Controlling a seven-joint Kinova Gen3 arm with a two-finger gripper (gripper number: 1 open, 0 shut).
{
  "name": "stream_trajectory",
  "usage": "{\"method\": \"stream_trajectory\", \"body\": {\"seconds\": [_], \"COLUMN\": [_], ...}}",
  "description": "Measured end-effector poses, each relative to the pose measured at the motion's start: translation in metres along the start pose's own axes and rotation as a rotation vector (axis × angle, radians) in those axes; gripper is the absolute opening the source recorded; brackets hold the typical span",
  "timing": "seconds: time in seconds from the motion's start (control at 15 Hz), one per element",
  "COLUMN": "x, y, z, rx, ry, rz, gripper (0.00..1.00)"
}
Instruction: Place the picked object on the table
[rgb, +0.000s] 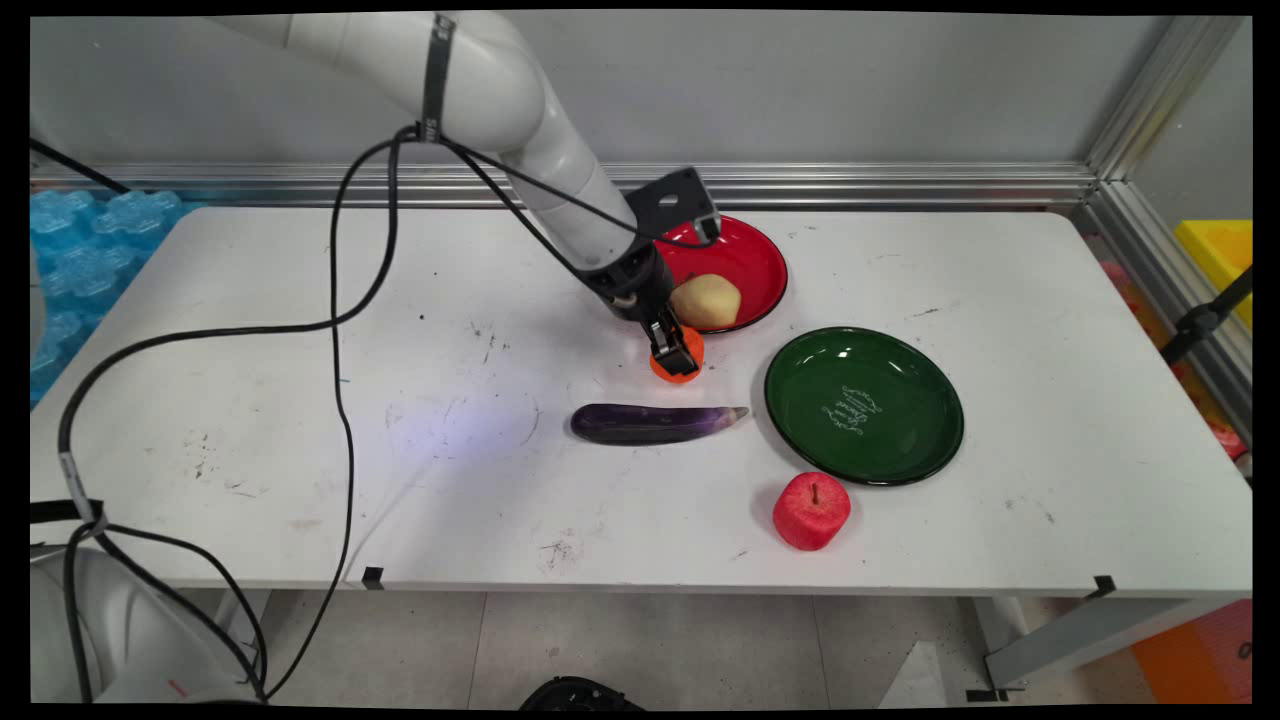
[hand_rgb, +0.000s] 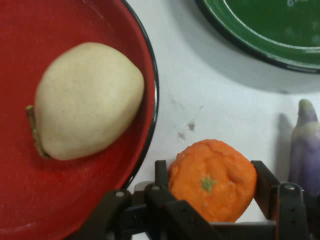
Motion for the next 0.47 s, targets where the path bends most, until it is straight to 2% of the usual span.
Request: {"method": "stream_trajectory", "body": {"seconds": [0.27, 0.33, 0.47], "x": [-0.0035, -0.0044, -0.0067], "y": [-0.0027, -0.0027, -0.0019], "z": [0.0127, 0.0132, 0.0099], "rx": [-0.015, -0.019, -0.026], "ry": [-0.002, 0.0, 0.006], "rz": [0.022, 0.032, 0.056], "gripper": [0.0, 1.0, 1.0]}}
